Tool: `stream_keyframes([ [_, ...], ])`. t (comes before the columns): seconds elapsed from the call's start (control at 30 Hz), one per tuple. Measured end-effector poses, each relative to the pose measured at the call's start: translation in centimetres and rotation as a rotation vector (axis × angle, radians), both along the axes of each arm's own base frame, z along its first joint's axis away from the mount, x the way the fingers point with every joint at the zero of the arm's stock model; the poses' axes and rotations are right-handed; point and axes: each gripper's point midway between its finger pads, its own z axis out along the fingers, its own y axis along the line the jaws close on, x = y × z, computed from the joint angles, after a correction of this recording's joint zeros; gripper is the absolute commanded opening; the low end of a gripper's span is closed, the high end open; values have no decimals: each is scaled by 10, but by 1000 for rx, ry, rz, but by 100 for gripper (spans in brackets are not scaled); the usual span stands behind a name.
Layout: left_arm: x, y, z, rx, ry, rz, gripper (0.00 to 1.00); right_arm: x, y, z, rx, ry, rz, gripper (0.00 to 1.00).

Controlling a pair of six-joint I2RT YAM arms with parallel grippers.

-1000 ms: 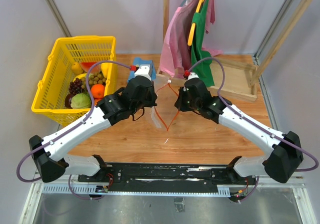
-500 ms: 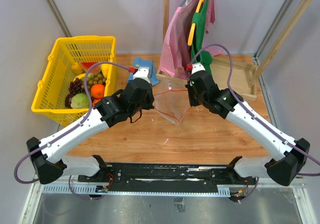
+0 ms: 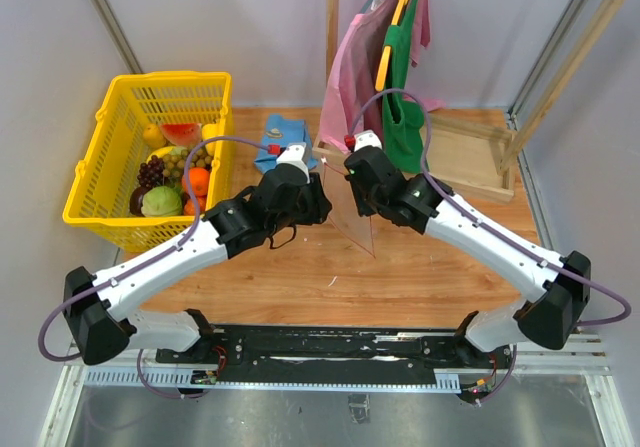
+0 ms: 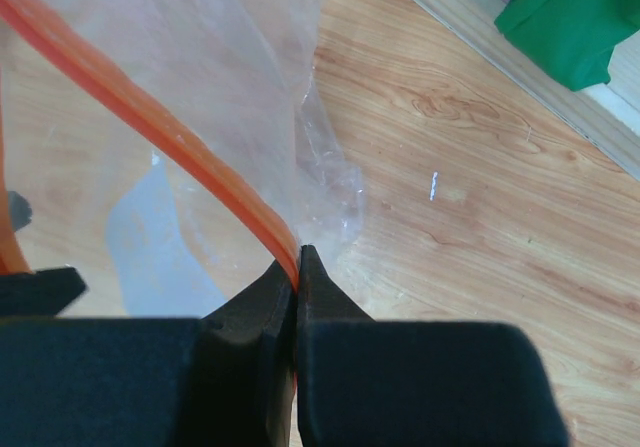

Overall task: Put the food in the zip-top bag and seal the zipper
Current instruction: Open the zipper of the food storage bag at the center of the board.

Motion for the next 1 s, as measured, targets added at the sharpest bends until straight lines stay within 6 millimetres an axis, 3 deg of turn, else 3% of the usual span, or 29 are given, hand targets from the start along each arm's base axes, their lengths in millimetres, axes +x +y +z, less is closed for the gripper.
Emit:
stream_keyframes([
  [0.1,1,-4,-2,-10,7,-4,45,3,3,3,-7,-15,-10,1],
  [0.17,2,-6,-4,-10,11,-2,39,6,3,4,-14,-23,-20,1],
  [0.3,3,-6,-7,-13,15,6,3,7,5,3,-23,-26,-21,2],
  [0.33,3,-5,-9,-10,17,8,1,7,5,3,-24,-25,-21,4],
  [0.5,2,0,-21,12,29,26,0,7,4,1,-32,-28,-20,19],
  [0.63,2,0,-21,0,34,38,0,0,-4,-12,-50,-14,-15,30],
  [0.83,3,0,-12,-54,31,58,1,-18,-16,-27,-47,24,7,40],
  [1.0,3,0,-12,-91,52,78,0,-27,-14,-31,-7,52,25,46],
])
